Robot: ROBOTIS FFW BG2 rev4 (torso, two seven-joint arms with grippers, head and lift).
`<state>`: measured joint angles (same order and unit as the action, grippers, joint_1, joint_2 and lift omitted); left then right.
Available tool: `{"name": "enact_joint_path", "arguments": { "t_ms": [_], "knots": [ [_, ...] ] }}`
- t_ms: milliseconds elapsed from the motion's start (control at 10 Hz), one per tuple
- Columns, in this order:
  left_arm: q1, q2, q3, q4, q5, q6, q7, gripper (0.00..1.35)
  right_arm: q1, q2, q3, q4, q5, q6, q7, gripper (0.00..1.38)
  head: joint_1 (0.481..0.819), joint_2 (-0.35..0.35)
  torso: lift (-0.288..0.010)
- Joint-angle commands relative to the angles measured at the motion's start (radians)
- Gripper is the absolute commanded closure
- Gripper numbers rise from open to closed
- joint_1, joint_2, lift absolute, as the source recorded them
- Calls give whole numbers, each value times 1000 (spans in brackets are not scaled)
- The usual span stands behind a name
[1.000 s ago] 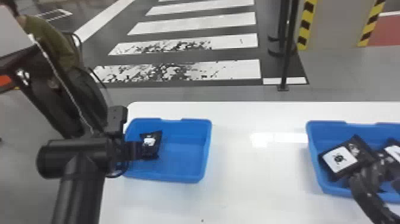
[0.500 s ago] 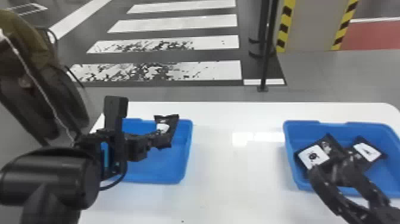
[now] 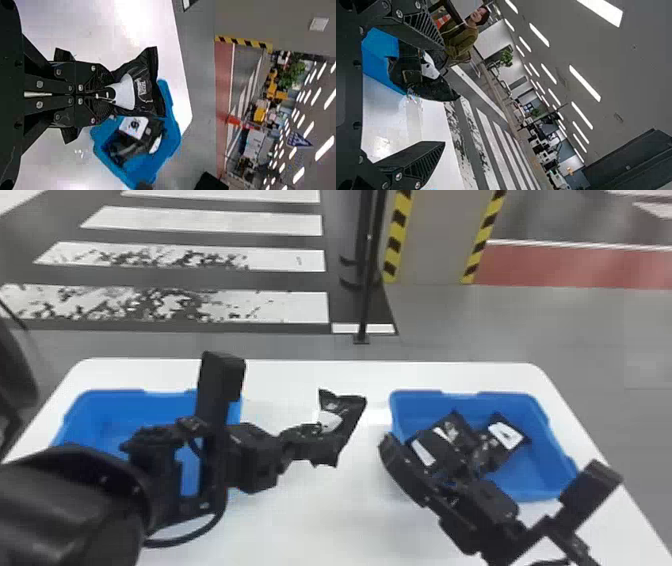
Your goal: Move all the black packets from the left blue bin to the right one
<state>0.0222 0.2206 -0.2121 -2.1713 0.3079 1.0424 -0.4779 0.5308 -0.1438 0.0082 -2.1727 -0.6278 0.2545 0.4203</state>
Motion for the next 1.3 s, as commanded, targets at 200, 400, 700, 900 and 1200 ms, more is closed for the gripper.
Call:
{"name": "enact_joint_path", "arguments": {
  "t_ms": [200,400,700,900,1200],
  "knots": [
    [-15,13,-115,-12,85,-17,-4,1205,-92,-28,20,63,-66,8,-6,177,695,-165,-140],
    [-20,14,-141,-12,103,-24,-5,1205,-116,-31,20,83,-94,13,-11,584,695,-201,-140],
    [-20,14,-137,-22,113,-39,-7,1205,-114,-28,24,88,-132,47,-11,1277,695,-218,-140],
    [-15,13,-135,-24,143,-56,-5,1161,-114,-28,24,78,-138,50,-9,1279,695,-214,-140],
    [103,-4,-37,-90,127,-85,-5,160,-150,-26,-20,110,-150,50,-11,1279,695,-216,-140]
  ]
}}
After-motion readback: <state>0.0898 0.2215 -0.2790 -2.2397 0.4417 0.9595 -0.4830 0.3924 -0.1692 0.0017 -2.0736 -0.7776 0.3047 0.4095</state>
